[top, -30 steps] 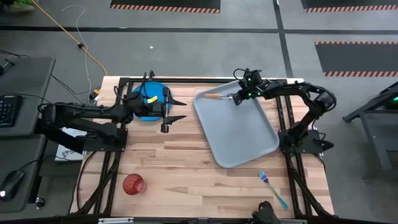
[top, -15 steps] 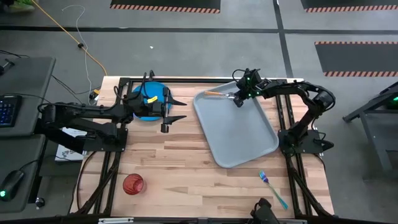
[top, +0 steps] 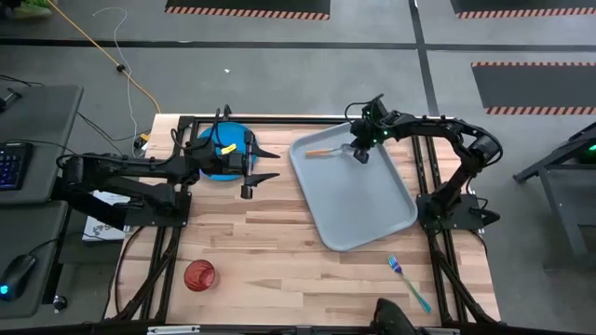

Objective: Pick and place plate/cup/fork/spoon on tray
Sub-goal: Put the yellow spoon on the gray serving tray

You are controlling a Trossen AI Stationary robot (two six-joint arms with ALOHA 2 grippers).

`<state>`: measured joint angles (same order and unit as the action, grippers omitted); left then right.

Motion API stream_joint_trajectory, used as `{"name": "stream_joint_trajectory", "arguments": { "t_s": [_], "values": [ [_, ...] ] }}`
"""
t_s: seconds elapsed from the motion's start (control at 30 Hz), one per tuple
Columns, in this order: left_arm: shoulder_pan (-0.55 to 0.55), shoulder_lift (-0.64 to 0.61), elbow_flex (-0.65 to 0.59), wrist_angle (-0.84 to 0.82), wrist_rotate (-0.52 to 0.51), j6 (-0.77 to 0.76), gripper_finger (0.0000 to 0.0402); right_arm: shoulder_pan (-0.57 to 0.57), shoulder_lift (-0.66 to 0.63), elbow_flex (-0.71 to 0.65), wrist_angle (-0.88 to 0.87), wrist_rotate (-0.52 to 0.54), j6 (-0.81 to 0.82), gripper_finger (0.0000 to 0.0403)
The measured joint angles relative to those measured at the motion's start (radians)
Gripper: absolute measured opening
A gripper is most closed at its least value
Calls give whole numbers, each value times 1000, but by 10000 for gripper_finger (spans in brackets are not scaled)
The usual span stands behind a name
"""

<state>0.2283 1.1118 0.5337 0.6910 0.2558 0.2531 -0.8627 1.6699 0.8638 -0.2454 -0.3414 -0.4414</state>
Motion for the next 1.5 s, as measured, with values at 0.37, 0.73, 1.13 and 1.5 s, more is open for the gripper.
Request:
{"name": "stream_joint_trajectory", "arguments": {
  "t_s": [0.37, 0.73, 1.13, 1.5],
  "values": [
    [0, 0, 0, 1, 0, 2, 213, 0, 1, 6, -19, -7, -117, 0],
    [0, 0, 0, 2, 0, 2, 213, 1, 67, 11, 10, -17, -116, 1],
    [0, 0, 0, -13, 0, 2, 213, 3, 64, 8, 33, 40, -62, 16],
    [0, 0, 0, -13, 0, 1, 213, 2, 65, 5, 22, 134, -59, 136]
  ]
}}
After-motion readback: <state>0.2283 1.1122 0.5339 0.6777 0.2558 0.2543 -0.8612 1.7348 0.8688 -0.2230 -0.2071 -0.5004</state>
